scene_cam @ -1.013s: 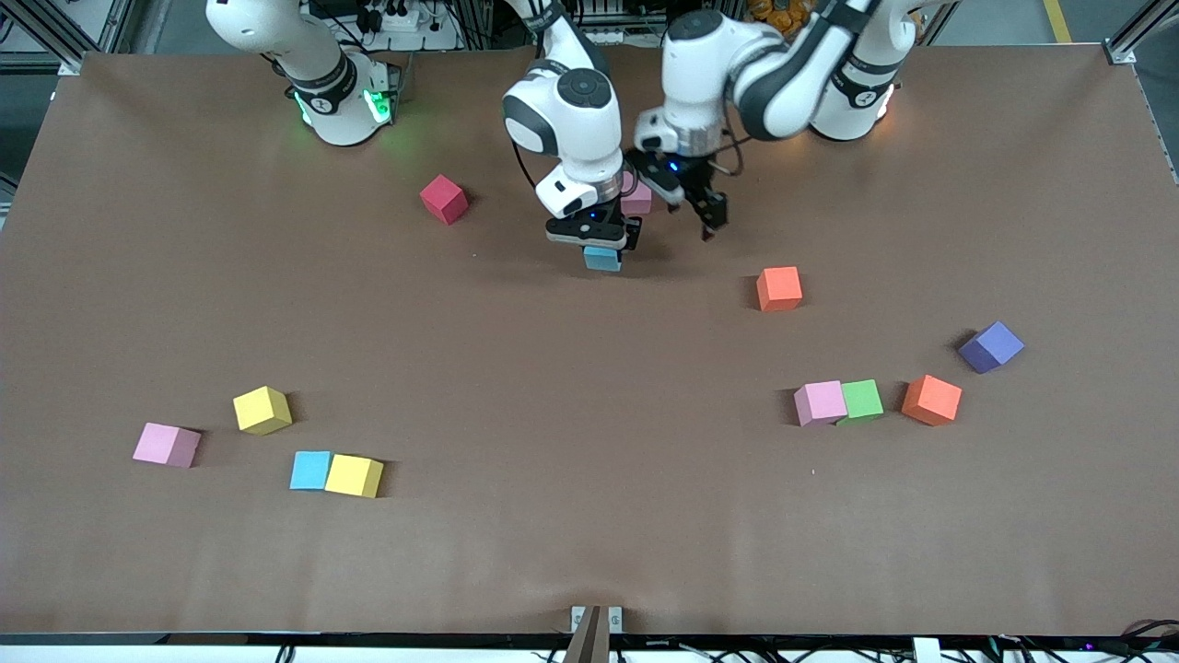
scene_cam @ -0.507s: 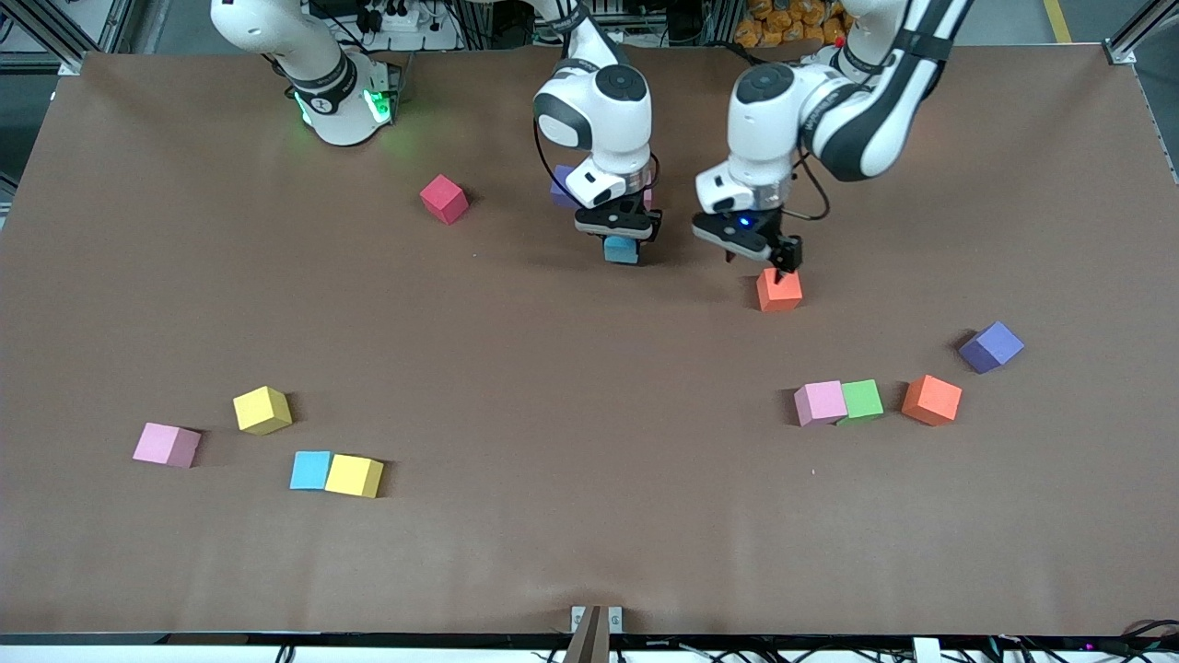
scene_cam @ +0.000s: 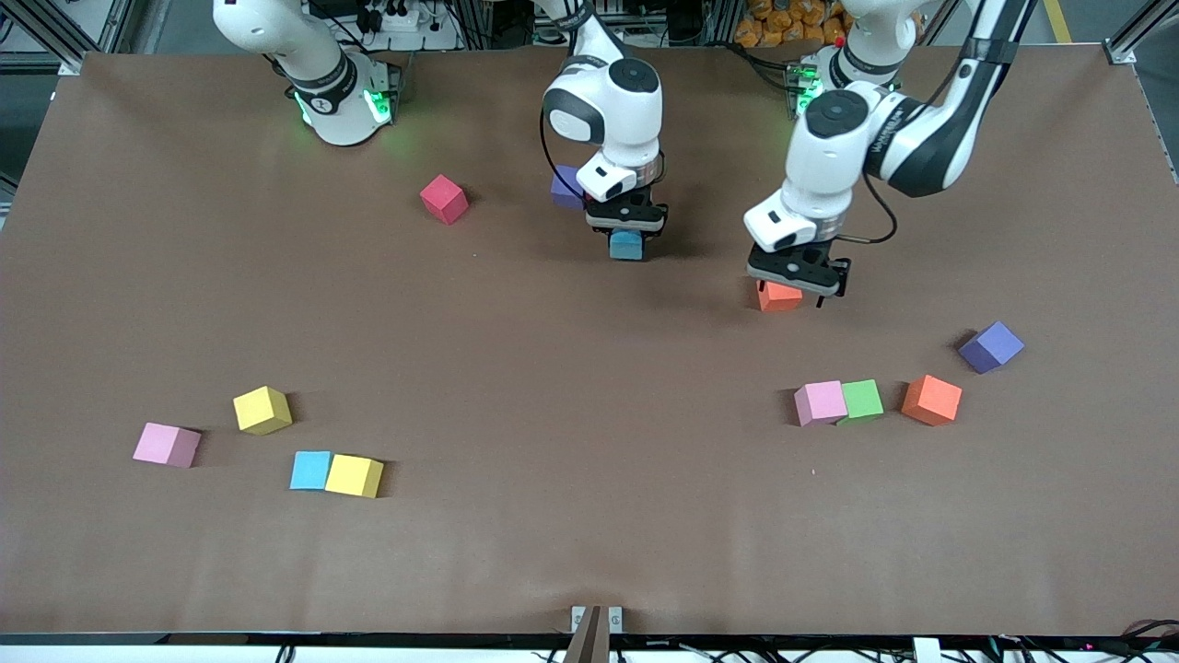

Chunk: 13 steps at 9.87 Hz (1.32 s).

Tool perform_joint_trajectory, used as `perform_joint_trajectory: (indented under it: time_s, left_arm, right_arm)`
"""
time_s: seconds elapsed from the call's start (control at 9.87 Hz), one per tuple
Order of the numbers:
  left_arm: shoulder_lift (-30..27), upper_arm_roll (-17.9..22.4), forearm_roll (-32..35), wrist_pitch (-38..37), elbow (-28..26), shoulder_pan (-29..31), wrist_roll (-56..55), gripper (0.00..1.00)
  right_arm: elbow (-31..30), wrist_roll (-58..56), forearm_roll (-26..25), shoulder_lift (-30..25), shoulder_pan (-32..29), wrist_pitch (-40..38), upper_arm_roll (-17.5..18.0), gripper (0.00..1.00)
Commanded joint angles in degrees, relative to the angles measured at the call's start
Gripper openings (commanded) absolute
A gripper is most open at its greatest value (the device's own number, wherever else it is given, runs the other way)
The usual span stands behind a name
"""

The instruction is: Form number 2 with 11 blocks

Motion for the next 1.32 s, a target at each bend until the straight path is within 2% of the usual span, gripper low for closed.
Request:
perform_joint_trajectory:
  time_s: [0.0, 0.1, 0.2, 0.41, 0.61, 0.81, 0.91, 1.22]
  left_arm:
    - [1.7, 0.8, -8.2, -11.8, 6.9, 0.0, 3.5, 1.00]
    - [4.0, 2.2, -11.7, -18.0, 10.8, -0.1, 3.6, 1.00]
    - [5.2, 4.5, -13.1, -19.8, 11.7, -0.7, 3.9, 1.00]
    - [8.2, 7.8, -13.4, -19.8, 12.0, -1.8, 3.8, 1.00]
    - [12.9, 13.3, -18.7, -19.7, 12.9, -4.6, 2.8, 1.00]
    - [13.0, 13.9, -23.4, -19.6, 12.6, -5.8, -1.8, 1.00]
    - [13.3, 13.9, -23.5, -19.6, 12.2, -6.9, -5.2, 1.00]
    - [15.6, 14.3, -22.7, -19.0, 11.9, -7.5, -5.6, 1.00]
  right_arm:
    - [1.0, 1.7, -1.5, 1.1, 1.7, -1.0, -1.0, 0.16]
    - [1.0, 2.1, -1.4, 1.3, 1.9, -1.1, -1.0, 0.15]
    - [1.0, 2.2, -1.4, 1.4, 2.3, -1.3, -1.0, 0.15]
    - [1.1, 3.0, -1.3, 1.6, 2.5, -1.3, -0.8, 0.15]
    - [1.4, 3.9, -1.2, 2.5, 2.8, -1.2, -0.8, 0.15]
    - [1.8, 4.3, -1.1, 3.2, 2.8, -1.2, -0.7, 0.15]
    - [2.1, 4.3, -0.8, 3.5, 2.8, -1.1, -0.7, 0.15]
    - [3.2, 3.6, -0.5, 4.6, 2.7, -1.2, -0.7, 0.15]
